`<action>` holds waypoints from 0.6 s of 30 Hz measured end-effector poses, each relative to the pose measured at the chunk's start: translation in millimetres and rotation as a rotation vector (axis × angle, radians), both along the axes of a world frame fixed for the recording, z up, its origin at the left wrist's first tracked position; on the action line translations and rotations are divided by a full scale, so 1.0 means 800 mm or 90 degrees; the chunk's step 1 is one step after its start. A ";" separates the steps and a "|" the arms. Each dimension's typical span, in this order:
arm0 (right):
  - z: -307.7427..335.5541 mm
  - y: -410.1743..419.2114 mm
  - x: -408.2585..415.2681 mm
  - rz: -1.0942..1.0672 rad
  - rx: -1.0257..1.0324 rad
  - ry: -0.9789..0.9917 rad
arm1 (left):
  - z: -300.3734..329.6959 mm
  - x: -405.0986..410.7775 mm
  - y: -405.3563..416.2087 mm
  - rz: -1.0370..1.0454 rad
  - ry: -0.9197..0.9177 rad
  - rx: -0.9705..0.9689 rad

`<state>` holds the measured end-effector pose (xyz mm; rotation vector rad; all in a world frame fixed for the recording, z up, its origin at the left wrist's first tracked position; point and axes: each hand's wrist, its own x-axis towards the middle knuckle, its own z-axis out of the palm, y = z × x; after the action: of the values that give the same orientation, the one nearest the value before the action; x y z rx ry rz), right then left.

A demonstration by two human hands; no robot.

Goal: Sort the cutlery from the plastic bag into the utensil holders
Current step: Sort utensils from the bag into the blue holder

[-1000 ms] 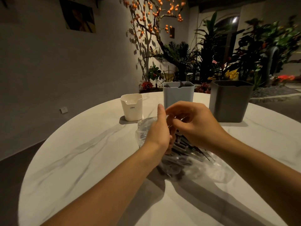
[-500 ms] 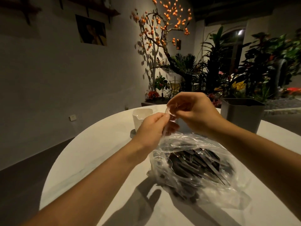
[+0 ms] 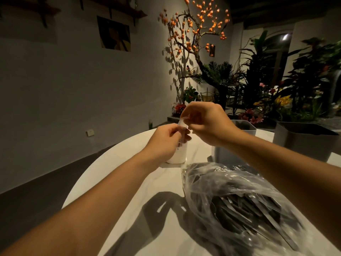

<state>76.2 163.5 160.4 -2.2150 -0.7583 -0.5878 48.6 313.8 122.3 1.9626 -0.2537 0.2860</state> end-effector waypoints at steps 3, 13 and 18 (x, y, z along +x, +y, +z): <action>0.001 0.012 0.028 -0.011 -0.024 -0.036 | 0.005 0.031 0.015 0.078 -0.073 0.004; -0.026 0.046 0.141 -0.084 -0.095 -0.100 | 0.000 0.125 0.035 0.117 -0.047 0.010; -0.065 0.054 0.175 -0.098 -0.157 -0.037 | -0.032 0.156 0.044 0.141 0.026 0.090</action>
<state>216.2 206.7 108.5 -2.5102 -0.7259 -0.6663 173.7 349.1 96.8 2.1381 -0.0296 0.3803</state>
